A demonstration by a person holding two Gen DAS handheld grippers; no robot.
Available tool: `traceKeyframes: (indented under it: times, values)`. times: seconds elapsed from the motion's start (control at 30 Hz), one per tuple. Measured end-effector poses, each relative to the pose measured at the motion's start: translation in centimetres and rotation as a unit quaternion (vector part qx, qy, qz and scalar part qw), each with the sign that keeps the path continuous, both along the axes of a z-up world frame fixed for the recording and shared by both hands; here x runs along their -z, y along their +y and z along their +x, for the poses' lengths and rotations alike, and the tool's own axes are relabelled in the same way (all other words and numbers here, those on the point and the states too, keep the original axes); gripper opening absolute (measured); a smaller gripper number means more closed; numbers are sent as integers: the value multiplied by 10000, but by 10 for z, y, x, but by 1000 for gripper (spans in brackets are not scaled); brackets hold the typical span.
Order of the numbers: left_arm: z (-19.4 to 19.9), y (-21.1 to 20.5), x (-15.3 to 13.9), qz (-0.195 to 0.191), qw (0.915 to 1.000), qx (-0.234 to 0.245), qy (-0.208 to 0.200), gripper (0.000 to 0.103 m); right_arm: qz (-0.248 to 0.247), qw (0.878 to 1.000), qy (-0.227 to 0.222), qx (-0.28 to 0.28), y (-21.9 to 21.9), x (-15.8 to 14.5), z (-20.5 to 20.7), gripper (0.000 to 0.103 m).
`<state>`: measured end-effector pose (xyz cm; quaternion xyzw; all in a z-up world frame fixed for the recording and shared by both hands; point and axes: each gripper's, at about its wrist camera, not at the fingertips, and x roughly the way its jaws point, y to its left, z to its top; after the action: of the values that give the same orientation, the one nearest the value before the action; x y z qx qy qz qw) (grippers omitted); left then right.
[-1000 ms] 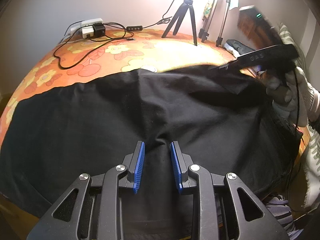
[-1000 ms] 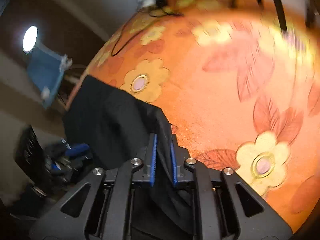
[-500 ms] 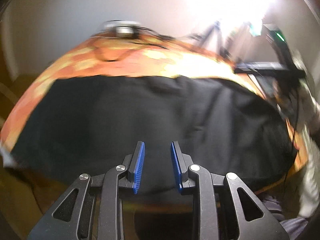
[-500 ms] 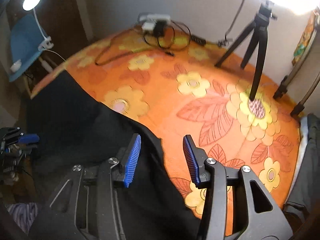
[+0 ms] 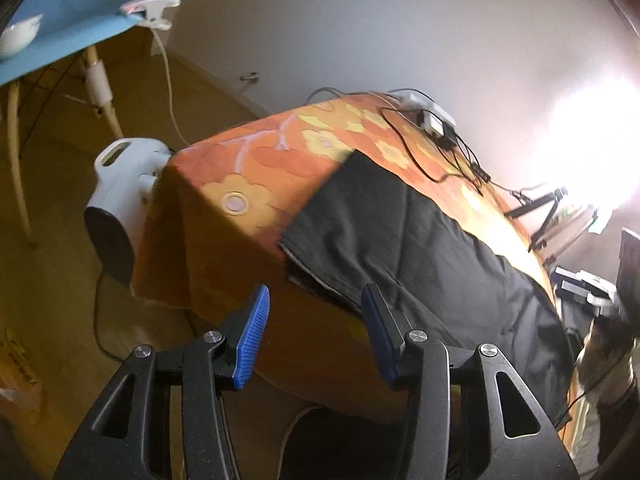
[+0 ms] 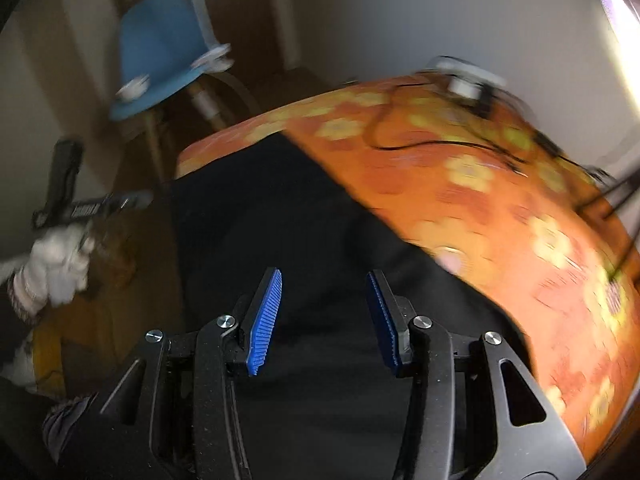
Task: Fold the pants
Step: 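Move both open grippers to the folded edge of the trousers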
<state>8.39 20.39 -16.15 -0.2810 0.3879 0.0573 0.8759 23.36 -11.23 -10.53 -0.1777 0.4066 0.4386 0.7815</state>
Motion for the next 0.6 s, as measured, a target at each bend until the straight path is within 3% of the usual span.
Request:
traceKeyframes:
  times: [0.33,0.57,0.6]
  values:
    - [12,23,16,-455,9990,-10,-9,47,-847,9854,188,-1466,67,47,-67,46]
    - [14,29,24,-493,9988,-7,81,47,-1347,9742,171,-1805,80,77,-88,46]
    - [13,32,24,-544,9985,-53,72,47,-1424,9733,141,-1793,81,80,-88,38]
